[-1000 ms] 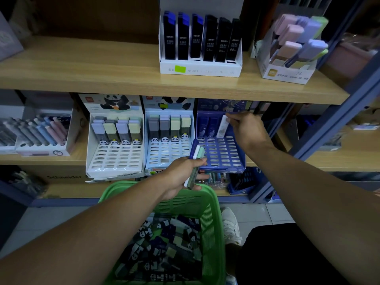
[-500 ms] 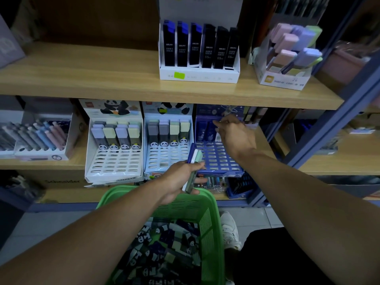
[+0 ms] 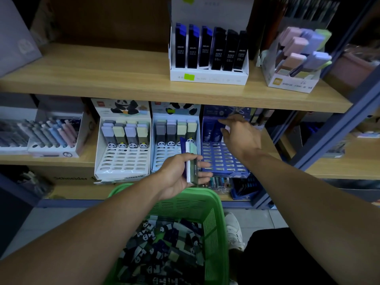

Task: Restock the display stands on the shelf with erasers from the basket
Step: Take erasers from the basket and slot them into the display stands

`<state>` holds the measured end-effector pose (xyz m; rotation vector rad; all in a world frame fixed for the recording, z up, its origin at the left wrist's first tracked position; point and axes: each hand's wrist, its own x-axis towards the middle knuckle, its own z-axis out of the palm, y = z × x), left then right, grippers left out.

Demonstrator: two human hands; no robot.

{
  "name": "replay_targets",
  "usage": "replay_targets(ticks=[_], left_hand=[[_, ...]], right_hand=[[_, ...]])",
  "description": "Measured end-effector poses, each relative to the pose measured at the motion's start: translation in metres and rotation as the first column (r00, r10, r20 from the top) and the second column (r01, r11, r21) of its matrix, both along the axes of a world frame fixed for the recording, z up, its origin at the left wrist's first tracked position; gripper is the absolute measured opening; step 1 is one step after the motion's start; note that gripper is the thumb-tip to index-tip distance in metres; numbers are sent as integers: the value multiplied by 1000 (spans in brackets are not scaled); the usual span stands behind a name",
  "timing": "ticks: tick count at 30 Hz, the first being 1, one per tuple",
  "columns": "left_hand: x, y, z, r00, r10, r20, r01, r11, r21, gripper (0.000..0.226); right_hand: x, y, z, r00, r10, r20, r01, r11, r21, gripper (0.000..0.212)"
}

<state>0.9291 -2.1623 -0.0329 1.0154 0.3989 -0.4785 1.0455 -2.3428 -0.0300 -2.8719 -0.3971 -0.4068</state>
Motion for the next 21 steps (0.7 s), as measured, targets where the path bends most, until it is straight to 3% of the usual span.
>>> replay_targets(ticks=[2, 5, 8, 11, 15, 21], left_hand=[[-2, 4, 1, 1000, -4, 10, 5, 999, -32, 33], [-5, 9, 5, 998, -35, 51, 36, 999, -19, 29], [-6, 15, 8, 996, -45, 73, 45, 999, 9, 27], [-7, 18, 6, 996, -32, 82, 25, 996, 85, 31], [-7, 21, 2, 996, -22, 89, 6, 984, 177, 40], [-4, 25, 3, 996, 1, 86, -23, 966, 259, 41]], right_hand=[[-9, 9, 4, 994, 106, -4, -104, 977, 188, 27], [-27, 29, 7, 907, 317, -279, -121, 828, 548, 23], [-43, 43, 10, 788, 451, -420, -43, 720, 693, 23], [-53, 50, 17, 732, 499, -465, 77, 617, 783, 28], [-58, 57, 17, 671, 510, -539, 217, 559, 800, 38], [-54, 55, 17, 682, 473, -557, 324, 487, 811, 38]])
